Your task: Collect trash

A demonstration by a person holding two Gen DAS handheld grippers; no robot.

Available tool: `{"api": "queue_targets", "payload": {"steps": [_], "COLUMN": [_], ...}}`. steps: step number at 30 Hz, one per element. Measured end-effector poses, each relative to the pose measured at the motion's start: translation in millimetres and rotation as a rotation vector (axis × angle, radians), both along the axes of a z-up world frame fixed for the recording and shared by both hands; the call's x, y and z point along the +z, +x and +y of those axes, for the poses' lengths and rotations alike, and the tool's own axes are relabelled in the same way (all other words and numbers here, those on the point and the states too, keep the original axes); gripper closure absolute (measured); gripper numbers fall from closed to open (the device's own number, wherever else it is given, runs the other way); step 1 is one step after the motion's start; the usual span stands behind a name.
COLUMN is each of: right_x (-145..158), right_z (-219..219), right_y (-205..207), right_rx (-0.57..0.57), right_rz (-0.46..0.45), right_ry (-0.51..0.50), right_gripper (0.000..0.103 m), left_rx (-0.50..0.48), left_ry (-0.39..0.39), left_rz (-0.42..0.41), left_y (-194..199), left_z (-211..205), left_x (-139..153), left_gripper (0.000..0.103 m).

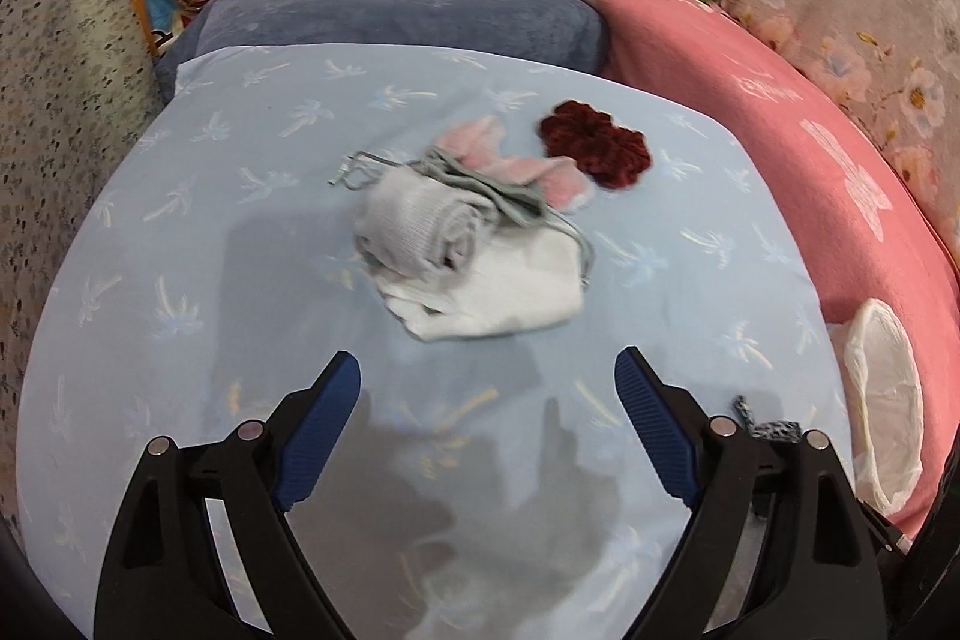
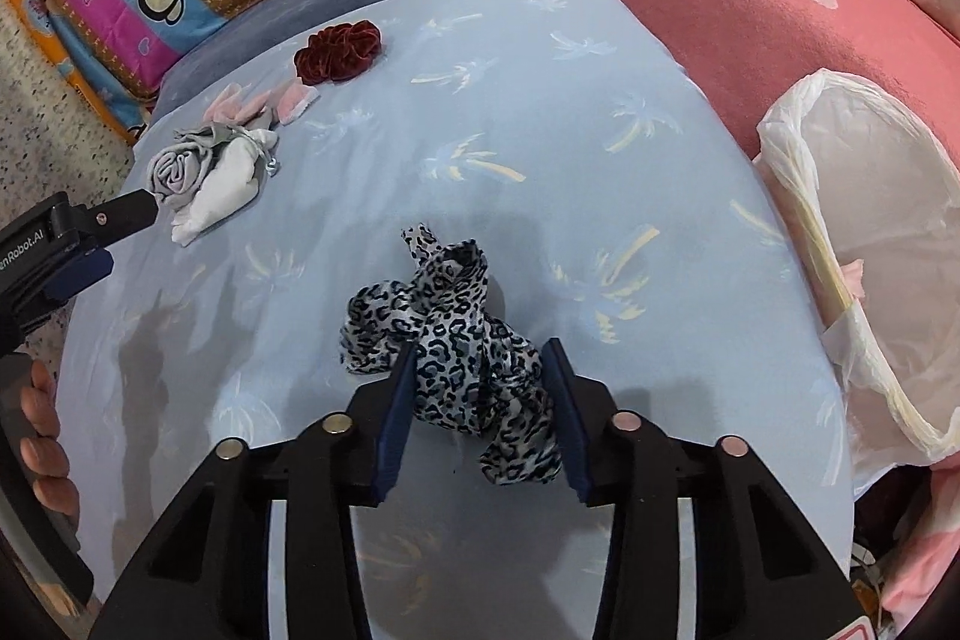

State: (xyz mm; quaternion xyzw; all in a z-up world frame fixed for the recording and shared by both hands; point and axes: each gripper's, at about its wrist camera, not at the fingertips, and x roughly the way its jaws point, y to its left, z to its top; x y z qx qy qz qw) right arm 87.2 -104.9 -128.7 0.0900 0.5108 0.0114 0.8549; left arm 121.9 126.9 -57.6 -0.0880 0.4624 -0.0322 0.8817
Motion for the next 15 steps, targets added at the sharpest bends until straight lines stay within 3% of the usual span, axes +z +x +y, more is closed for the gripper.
{"api": "queue_targets", "payload": {"steps": [5, 15], "right_x": [4, 30], "right_z": [9, 49], "right_y": [19, 61], "right_rx": [0.012, 0.064], "right_rz": [0.001, -0.06], "right_ry": [0.014, 0.064], "right_gripper": [0.087, 0.088], "left_rx": [0.031, 0.016], "left_ry": [0.003, -0.023], "left_rz": [-0.002, 0.015], "left_y": [20, 48], "left_z": [21, 36], "left_x": [-3, -14], "left_gripper": [0.02, 0.023]}}
